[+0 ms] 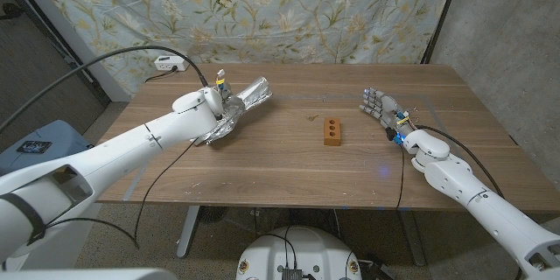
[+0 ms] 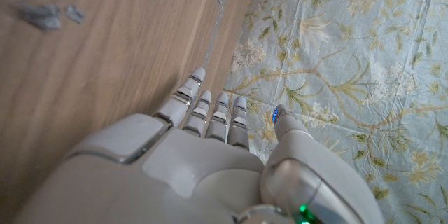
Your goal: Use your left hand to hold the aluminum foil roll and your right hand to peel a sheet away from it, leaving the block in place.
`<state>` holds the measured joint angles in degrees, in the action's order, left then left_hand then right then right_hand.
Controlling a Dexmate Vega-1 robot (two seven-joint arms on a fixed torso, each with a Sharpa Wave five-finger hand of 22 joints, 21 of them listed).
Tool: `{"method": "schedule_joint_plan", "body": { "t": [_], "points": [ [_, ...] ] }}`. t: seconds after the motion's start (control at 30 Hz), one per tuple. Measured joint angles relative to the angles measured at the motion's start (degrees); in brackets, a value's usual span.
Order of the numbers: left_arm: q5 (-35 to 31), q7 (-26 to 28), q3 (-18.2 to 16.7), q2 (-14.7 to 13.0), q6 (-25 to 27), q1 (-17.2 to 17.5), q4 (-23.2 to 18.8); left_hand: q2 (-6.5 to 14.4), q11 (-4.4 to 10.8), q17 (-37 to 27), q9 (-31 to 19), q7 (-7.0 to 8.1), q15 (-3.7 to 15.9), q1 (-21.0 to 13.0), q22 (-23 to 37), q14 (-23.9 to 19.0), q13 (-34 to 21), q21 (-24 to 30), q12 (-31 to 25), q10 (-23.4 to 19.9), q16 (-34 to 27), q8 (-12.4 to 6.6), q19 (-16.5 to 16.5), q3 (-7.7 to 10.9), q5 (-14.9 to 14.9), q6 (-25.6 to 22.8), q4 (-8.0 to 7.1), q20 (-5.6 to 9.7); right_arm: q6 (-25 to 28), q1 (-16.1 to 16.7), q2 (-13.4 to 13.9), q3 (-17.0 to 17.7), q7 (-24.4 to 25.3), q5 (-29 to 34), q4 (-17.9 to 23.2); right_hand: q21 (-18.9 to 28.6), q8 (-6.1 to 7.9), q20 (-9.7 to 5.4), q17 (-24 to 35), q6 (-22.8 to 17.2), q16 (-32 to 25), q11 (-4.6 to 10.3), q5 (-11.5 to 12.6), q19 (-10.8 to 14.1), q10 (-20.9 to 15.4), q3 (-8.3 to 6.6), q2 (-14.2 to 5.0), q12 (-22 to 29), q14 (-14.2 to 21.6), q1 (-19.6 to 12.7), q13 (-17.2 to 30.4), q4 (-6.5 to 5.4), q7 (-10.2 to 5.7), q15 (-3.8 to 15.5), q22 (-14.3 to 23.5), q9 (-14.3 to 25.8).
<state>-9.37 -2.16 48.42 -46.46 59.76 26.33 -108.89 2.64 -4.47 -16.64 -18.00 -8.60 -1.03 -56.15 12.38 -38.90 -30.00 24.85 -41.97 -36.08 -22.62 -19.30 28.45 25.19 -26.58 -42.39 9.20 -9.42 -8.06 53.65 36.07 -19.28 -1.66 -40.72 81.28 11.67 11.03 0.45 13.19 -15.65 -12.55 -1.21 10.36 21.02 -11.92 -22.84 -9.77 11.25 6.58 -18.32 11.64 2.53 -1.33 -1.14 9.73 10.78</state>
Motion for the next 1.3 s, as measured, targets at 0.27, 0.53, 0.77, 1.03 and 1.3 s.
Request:
{"method": "schedule_joint_plan", "body": {
  "t": [0.27, 0.53, 0.77, 1.03, 1.3],
  "points": [
    [2.7, 0.0, -0.8, 0.1, -0.8, -0.4, 0.0, 0.0, -0.14, -0.3, -0.5, -0.42, 0.01, 0.0, 0.0, -0.6, 0.0, 0.5, -0.3, -0.3, 0.0, -0.42, 0.0, 0.00, -0.4, -0.4, 0.00, 0.00, 0.3, 0.2, 0.3, 0.1, 0.2, -0.1, 0.6, 0.0, 0.00, 0.08, 0.0, 0.0, 0.0, -0.21, 0.0, -0.1, 0.2, 0.00, 0.00, 0.0, -0.2, 0.0, 0.0, 0.00, 0.00, -0.22, 0.0, 0.0],
    [5.4, 0.0, -1.4, 0.4, -1.8, -0.7, -0.2, 0.0, -0.24, -0.3, -0.9, -0.50, 0.30, 0.0, 0.0, -0.9, 0.0, 0.5, -0.6, -0.4, 0.0, -0.44, 0.0, 0.00, -0.4, -0.5, 0.00, 0.00, 0.4, 0.5, 0.7, 0.2, 0.4, -0.1, 1.4, 0.0, 0.00, 0.38, 0.0, 0.0, 0.0, -0.21, 0.0, 0.2, 0.2, 0.00, 0.00, 0.0, -0.2, 0.0, 0.0, 0.00, 0.00, -0.22, 0.3, 0.0],
    [7.8, -0.3, -2.1, 0.5, -2.9, -0.7, -0.1, 0.2, -0.44, -0.3, -1.2, -0.58, 0.01, 0.1, 0.0, -1.2, 0.0, 0.8, -1.1, -0.6, 0.0, -0.86, 0.0, 0.00, -0.4, -0.9, 0.00, 0.00, 0.7, 1.0, 1.0, 0.4, 0.6, -0.1, 2.2, 0.0, 0.00, 0.38, 0.0, 0.0, 0.0, -0.21, 0.0, 0.2, 0.2, 0.00, 0.00, 0.0, -0.2, 0.0, 0.0, 0.00, 0.00, -0.22, 0.3, 0.0],
    [9.0, -0.3, -3.5, 0.5, -3.5, -0.4, -0.1, 0.2, -0.44, -0.5, -1.6, -0.60, 0.03, 0.2, 0.0, -1.3, 0.0, 0.8, -1.2, -0.6, 0.0, -0.86, 0.0, 0.00, -0.5, -1.0, 0.00, 0.00, 0.9, 1.2, 1.2, 0.4, 0.7, -0.2, 2.6, 0.0, 0.00, 0.37, 0.0, 0.0, 0.0, -0.21, 0.0, 0.2, 0.2, 0.00, 0.00, 0.0, -0.2, 0.0, 0.0, 0.00, 0.00, -0.22, 0.3, 0.0],
    [13.3, 0.2, -5.8, 0.6, -6.0, 1.0, 0.2, 0.3, -0.44, -0.4, -1.8, -0.81, 0.30, 0.3, 0.0, -1.6, 0.0, 0.8, -1.7, -0.6, 0.4, -1.47, 0.0, 0.00, -0.9, -1.2, 0.00, 0.00, 1.6, 1.9, 1.9, 0.5, 0.7, -0.3, 3.8, 0.0, 0.00, 0.37, 0.0, 0.0, 0.0, -0.21, 0.0, 0.2, 0.2, 0.00, 0.00, 0.0, -0.2, 0.0, 0.0, 0.00, 0.00, -0.21, 0.3, 0.0]
  ]
}}
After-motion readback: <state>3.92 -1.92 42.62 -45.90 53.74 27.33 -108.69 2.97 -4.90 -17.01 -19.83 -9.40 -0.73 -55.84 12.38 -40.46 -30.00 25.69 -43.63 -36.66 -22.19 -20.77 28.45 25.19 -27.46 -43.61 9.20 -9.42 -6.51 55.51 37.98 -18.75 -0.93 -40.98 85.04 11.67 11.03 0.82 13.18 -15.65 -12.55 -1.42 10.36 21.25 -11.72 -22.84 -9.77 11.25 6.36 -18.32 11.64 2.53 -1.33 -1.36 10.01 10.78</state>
